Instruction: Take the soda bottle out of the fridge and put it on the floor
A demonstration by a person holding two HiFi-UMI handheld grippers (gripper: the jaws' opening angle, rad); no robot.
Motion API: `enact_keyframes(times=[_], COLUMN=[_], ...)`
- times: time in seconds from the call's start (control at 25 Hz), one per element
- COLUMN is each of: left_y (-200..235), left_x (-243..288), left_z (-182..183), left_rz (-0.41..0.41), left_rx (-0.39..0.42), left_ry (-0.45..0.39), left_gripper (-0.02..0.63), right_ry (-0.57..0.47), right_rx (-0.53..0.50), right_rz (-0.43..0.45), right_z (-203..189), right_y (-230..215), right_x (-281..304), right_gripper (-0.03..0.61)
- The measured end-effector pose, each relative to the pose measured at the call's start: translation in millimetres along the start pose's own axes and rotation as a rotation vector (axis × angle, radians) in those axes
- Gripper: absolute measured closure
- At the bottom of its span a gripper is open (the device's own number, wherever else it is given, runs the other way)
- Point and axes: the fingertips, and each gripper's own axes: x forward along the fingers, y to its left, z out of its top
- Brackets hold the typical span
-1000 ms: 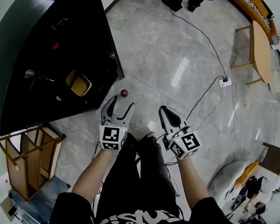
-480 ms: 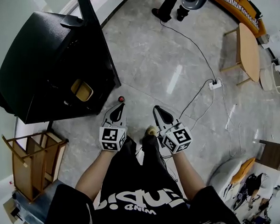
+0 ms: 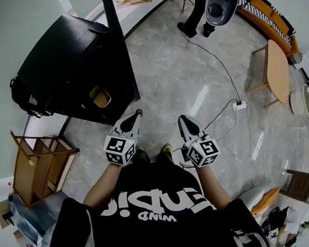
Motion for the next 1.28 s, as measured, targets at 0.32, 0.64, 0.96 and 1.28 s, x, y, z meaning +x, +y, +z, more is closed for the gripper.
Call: enact_keyframes(times=[0.32,0.64,0.96,1.28], left_y=[-17,-29,-19,-6], left_x=[-53,-80,-62,-48], left_z=[37,57,49,38], left_rz=[0.000,-0.025,0.063,0.115], left_rx=[-0.063,-0.157,-0.010,0.049], left_ry=[-0.050,-0.107,-0.187,-0.192], left_gripper=[0.606,0.606,0.606,0.606], right_ry=[-0.019,-0.051,-0.076,-0.091], right_rx=[-0.066,-0.076,-0.135,-0.138], right_rz=[0.070,0.092,0.046,0.033], right_z=[42,63,39,37], right_y=[23,42,31,20], right_x=[-29,-34,-15,-10], right_gripper=[0.554,0.554,0.554,0.554])
